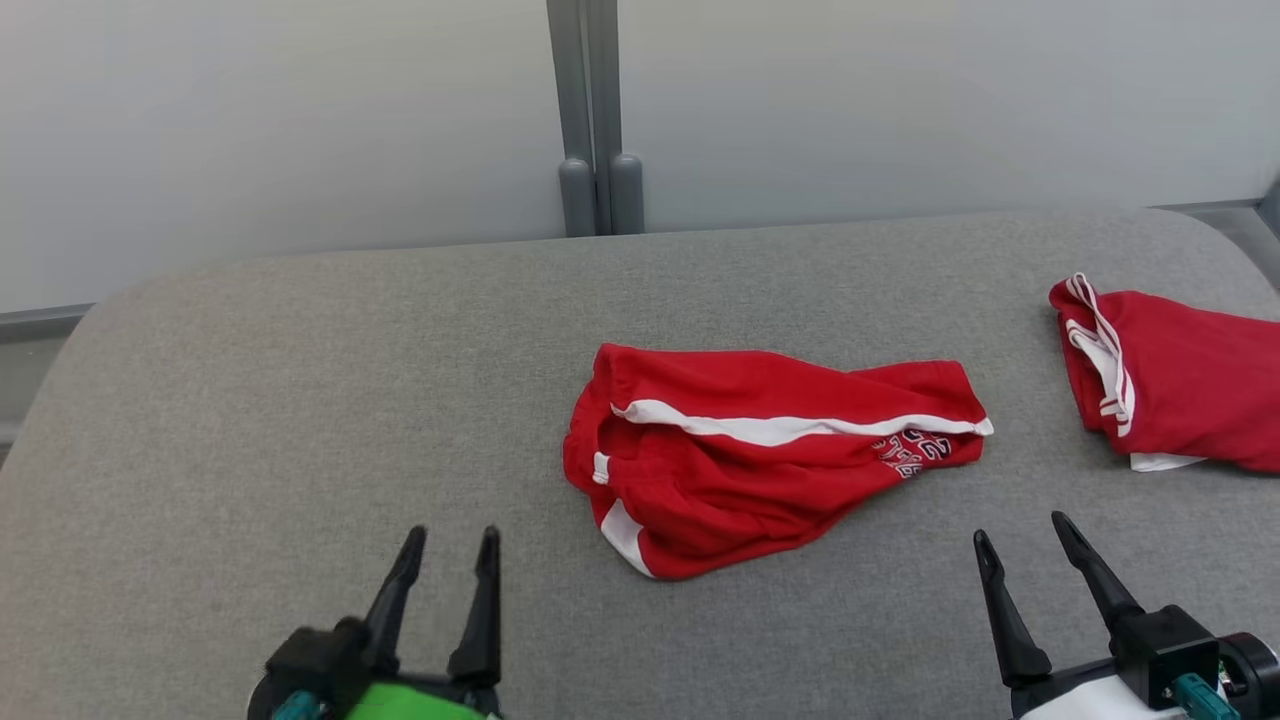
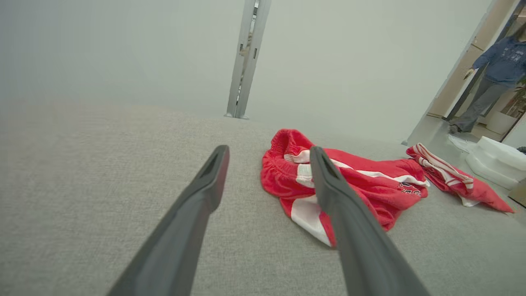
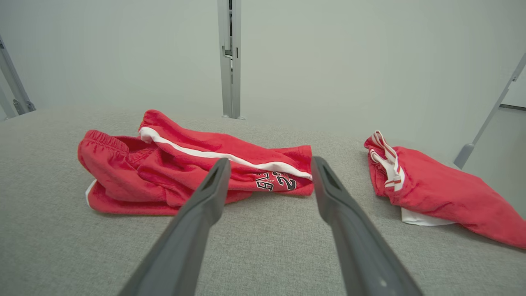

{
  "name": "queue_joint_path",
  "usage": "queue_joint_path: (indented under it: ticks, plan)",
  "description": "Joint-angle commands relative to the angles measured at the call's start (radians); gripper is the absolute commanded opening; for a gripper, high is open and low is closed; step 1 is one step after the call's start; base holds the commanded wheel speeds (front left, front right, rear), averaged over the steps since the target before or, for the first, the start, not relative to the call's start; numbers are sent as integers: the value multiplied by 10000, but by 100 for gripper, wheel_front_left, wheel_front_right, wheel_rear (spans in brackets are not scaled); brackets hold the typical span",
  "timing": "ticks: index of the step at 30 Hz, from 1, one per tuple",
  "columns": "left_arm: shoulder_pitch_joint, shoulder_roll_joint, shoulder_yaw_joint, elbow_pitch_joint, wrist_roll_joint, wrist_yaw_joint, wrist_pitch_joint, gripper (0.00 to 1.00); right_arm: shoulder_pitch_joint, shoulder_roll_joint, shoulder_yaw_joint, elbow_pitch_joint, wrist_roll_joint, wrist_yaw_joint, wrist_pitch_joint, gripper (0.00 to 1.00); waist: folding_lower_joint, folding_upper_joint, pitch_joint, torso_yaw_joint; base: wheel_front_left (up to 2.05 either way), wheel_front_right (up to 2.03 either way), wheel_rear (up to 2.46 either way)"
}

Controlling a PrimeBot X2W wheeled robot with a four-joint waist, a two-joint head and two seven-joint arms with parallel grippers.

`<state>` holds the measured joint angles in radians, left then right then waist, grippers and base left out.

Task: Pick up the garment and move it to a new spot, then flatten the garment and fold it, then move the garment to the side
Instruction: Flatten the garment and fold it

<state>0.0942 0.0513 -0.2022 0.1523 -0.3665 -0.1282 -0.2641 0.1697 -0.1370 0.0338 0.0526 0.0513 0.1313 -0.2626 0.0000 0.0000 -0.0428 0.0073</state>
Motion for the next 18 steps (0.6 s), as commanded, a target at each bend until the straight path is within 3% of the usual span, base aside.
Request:
queue_joint_path:
  ticks: [1, 5, 8, 18]
  plan:
    - [-532, -3, -316, 124, 32, -37, 6, 100, -165, -28, 19, 27, 54, -14, -21, 100, 0, 0, 189, -250, 0, 0, 0]
    - [-1934, 8, -1554, 1187, 64, -36, 9, 100, -377, -32, 231, 82, 61, -14, -21, 100, 0, 0, 483, -773, 0, 0, 0]
    - [-3022, 13, -2275, 2250, -486, -24, 166, 100, -522, 39, 395, 120, 82, -14, -21, 100, 0, 0, 705, -1273, 0, 0, 0]
    - [-5634, 249, -2683, 5708, -1872, -18, 1670, 100, -931, 262, 565, 271, 204, -14, -21, 100, 0, 0, 1454, -2529, 0, 0, 0]
